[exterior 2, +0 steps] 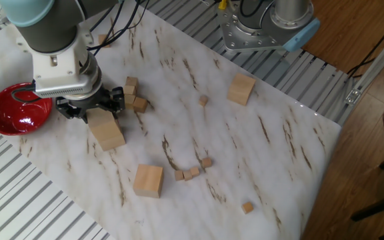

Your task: Stack the blocks in a vertical line of five

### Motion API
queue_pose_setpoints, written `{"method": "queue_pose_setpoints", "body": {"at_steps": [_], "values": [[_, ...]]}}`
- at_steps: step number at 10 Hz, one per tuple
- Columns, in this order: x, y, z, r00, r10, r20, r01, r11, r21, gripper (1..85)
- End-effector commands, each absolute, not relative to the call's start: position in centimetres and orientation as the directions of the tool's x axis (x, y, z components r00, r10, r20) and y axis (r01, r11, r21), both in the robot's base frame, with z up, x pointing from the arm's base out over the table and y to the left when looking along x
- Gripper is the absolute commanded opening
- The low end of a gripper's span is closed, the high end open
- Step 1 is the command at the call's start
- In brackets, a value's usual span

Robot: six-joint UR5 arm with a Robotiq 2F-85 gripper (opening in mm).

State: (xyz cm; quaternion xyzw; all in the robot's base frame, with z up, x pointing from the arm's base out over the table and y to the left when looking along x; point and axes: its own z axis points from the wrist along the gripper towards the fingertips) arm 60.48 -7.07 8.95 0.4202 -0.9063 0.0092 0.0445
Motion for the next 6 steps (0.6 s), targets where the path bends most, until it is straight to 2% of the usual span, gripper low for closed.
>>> {"method": "queue_pose_setpoints", "body": {"at_steps": [1,5,6], "values": [[60.91,-6.96,8.96,-0.633,-0.771,0.070,-0.772,0.635,0.017,56.7],[61.11,-6.63,8.97,-0.644,-0.763,0.054,-0.764,0.645,0.018,59.0],[60.65,-7.04,9.02,-0.635,-0.769,0.075,-0.770,0.638,0.022,64.3]]}}
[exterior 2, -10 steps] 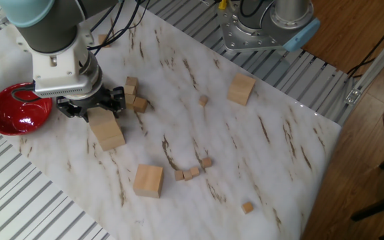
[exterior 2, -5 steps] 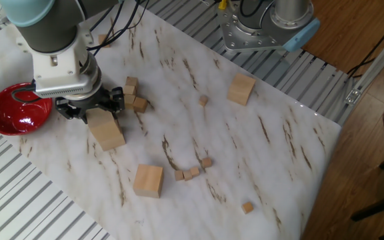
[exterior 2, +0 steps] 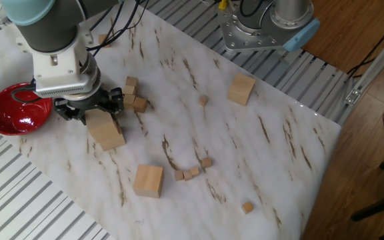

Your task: Stack the blocks in a vertical line of five

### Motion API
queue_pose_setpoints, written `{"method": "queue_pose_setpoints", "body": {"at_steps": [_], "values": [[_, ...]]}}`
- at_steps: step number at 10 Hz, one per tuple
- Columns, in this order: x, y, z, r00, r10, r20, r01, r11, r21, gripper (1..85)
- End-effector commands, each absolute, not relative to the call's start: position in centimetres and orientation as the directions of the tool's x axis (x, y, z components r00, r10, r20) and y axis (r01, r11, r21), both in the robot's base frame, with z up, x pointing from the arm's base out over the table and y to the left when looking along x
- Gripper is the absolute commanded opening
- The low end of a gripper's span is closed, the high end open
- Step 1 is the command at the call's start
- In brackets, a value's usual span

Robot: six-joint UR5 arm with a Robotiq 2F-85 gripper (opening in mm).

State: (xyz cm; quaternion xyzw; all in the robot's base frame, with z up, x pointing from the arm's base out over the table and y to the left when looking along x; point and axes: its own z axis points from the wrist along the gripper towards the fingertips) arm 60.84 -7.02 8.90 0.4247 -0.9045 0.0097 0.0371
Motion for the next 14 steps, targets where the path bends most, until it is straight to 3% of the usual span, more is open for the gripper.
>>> {"method": "queue_pose_setpoints", "body": {"at_steps": [1,8,14], "values": [[60.85,-7.06,9.00,-0.632,-0.772,0.070,-0.773,0.634,0.017,65.3],[60.66,-7.64,9.05,-0.636,-0.767,0.077,-0.769,0.639,0.013,65.0],[60.30,-7.85,9.08,-0.658,-0.747,0.090,-0.750,0.662,0.015,57.7]]}}
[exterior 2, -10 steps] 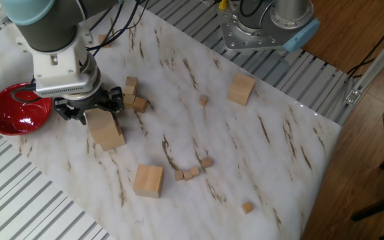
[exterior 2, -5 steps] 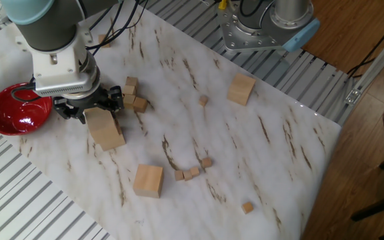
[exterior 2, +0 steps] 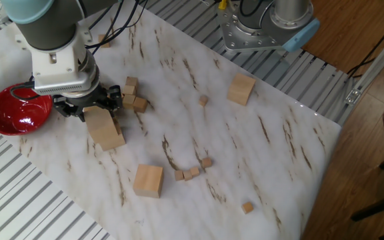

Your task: Stack the blocks in a vertical line of five

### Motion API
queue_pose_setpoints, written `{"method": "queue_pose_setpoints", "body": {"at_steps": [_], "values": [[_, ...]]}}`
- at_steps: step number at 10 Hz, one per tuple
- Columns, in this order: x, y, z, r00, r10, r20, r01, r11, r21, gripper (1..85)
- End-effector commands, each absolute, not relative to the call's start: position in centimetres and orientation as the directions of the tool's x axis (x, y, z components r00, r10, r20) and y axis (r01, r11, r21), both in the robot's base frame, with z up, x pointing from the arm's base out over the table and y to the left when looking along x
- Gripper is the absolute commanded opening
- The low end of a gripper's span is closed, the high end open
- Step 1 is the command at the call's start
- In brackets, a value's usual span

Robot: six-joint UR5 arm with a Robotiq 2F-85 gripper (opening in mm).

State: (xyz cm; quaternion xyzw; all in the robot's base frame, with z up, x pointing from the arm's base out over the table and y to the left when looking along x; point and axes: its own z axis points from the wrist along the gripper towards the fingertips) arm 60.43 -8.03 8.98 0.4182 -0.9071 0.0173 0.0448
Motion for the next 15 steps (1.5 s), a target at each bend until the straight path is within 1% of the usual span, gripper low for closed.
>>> {"method": "queue_pose_setpoints", "body": {"at_steps": [1,9,13,15], "values": [[60.25,-7.73,9.10,-0.659,-0.747,0.088,-0.748,0.663,0.020,57.7],[59.70,-7.88,9.14,-0.659,-0.747,0.088,-0.748,0.663,0.034,57.7],[59.97,-7.47,9.12,-0.658,-0.750,0.069,-0.749,0.661,0.036,57.7],[60.26,-7.38,9.11,-0.652,-0.756,0.060,-0.756,0.654,0.030,59.3]]}}
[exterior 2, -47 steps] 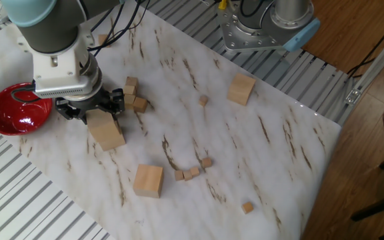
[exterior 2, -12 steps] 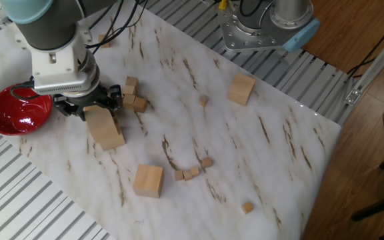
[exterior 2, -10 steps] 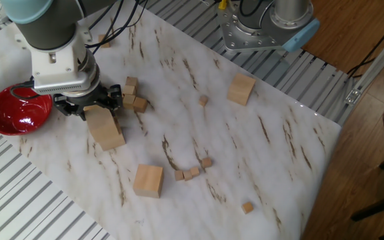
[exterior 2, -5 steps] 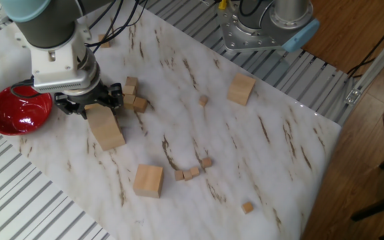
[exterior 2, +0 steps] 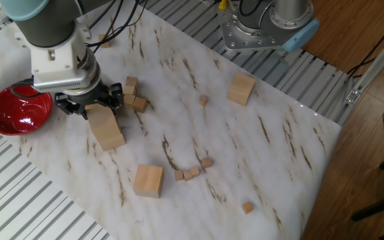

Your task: Stack the blocks in a vertical line of five

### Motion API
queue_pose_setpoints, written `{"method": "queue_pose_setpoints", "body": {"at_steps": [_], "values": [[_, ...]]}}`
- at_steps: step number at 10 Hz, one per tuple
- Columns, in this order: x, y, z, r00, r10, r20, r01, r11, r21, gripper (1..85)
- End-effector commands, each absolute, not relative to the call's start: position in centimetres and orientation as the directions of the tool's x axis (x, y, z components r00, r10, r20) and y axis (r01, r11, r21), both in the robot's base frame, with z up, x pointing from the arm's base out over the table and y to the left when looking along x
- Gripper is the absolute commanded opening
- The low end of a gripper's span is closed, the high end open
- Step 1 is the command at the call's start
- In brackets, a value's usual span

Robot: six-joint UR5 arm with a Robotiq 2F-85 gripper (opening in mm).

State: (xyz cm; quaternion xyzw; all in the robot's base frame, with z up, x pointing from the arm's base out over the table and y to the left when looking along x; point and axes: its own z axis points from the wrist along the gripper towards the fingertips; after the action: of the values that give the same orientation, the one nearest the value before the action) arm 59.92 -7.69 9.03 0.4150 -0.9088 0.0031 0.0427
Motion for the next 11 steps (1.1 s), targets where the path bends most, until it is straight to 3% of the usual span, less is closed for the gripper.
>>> {"method": "queue_pose_setpoints", "body": {"at_steps": [1,4,11], "values": [[60.38,-7.26,9.10,-0.646,-0.762,0.053,-0.761,0.648,0.030,61.7],[60.62,-7.03,9.07,-0.641,-0.766,0.040,-0.766,0.643,0.030,65.7],[59.95,-7.31,9.11,-0.656,-0.753,0.056,-0.752,0.658,0.044,65.7]]}}
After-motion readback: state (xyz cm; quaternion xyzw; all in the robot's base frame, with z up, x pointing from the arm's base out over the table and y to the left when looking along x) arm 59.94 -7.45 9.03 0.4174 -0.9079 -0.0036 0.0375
